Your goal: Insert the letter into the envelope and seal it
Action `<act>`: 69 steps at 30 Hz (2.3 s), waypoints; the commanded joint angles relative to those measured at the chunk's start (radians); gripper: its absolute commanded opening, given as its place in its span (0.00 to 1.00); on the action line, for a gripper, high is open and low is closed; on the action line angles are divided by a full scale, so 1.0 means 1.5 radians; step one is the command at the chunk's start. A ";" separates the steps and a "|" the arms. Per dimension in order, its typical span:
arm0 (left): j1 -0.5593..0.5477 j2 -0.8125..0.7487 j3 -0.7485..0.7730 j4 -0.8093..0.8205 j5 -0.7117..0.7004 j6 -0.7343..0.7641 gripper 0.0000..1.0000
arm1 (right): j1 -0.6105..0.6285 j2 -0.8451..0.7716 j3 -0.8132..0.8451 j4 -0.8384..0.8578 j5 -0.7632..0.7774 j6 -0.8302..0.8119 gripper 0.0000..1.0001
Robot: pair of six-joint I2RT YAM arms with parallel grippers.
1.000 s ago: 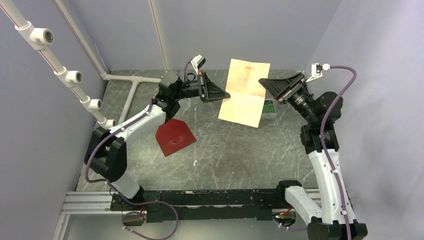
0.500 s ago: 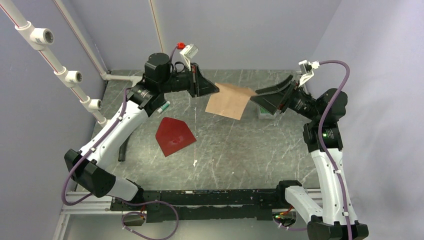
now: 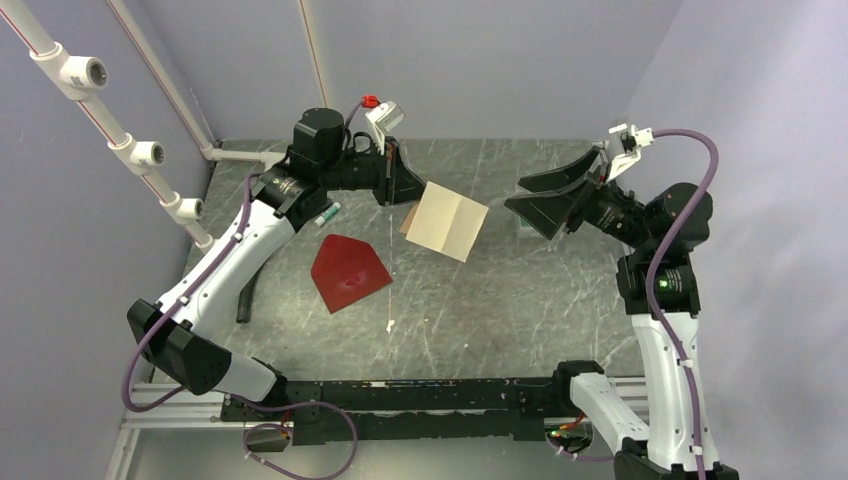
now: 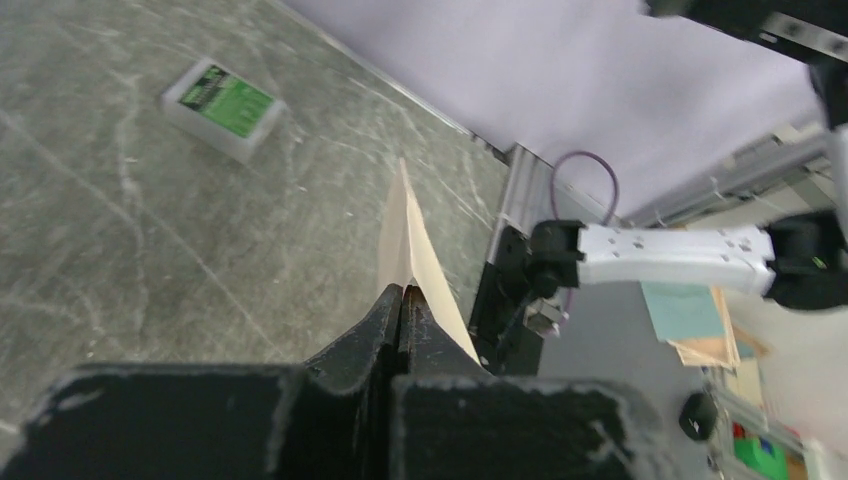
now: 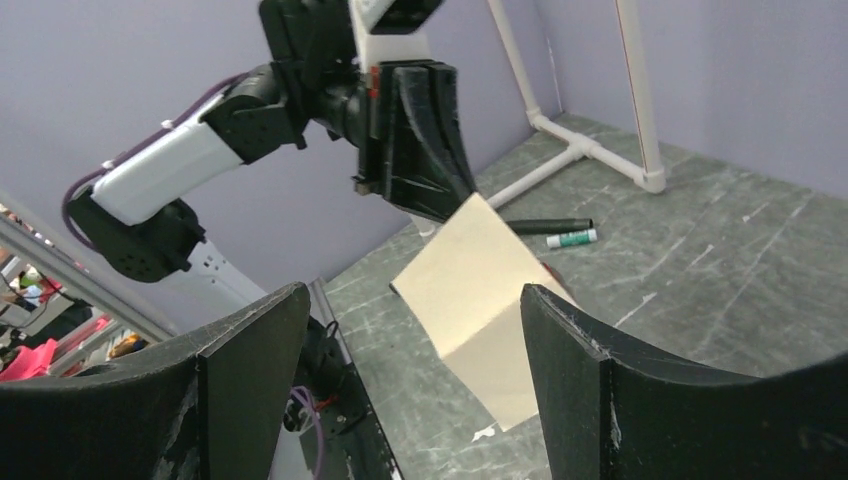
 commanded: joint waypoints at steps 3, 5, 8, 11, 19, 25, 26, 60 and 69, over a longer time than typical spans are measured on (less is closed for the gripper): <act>0.001 -0.023 0.022 0.014 0.179 0.035 0.02 | 0.016 0.017 -0.017 -0.037 -0.021 -0.088 0.83; 0.001 -0.022 0.021 0.011 0.214 0.035 0.02 | 0.030 0.016 -0.023 -0.044 -0.053 -0.112 0.84; 0.001 -0.019 0.022 0.003 0.258 0.039 0.02 | 0.072 0.032 -0.005 -0.122 -0.066 -0.190 0.84; 0.001 -0.021 0.023 0.002 0.277 0.041 0.03 | 0.132 0.059 0.023 -0.224 -0.048 -0.275 0.84; 0.001 -0.028 0.024 -0.005 0.291 0.051 0.02 | 0.222 0.109 0.036 -0.313 -0.014 -0.334 0.58; 0.001 -0.039 0.035 -0.067 0.278 0.104 0.02 | 0.222 0.106 0.036 -0.320 -0.048 -0.340 0.13; 0.001 -0.041 0.037 -0.075 0.276 0.111 0.03 | 0.223 0.105 0.035 -0.320 -0.051 -0.342 0.07; -0.048 -0.112 -0.072 0.056 0.115 0.039 0.75 | 0.223 0.132 0.011 -0.127 -0.010 -0.183 0.00; -0.081 -0.102 -0.095 0.026 0.135 0.107 0.63 | 0.223 0.138 0.023 -0.060 -0.061 -0.134 0.00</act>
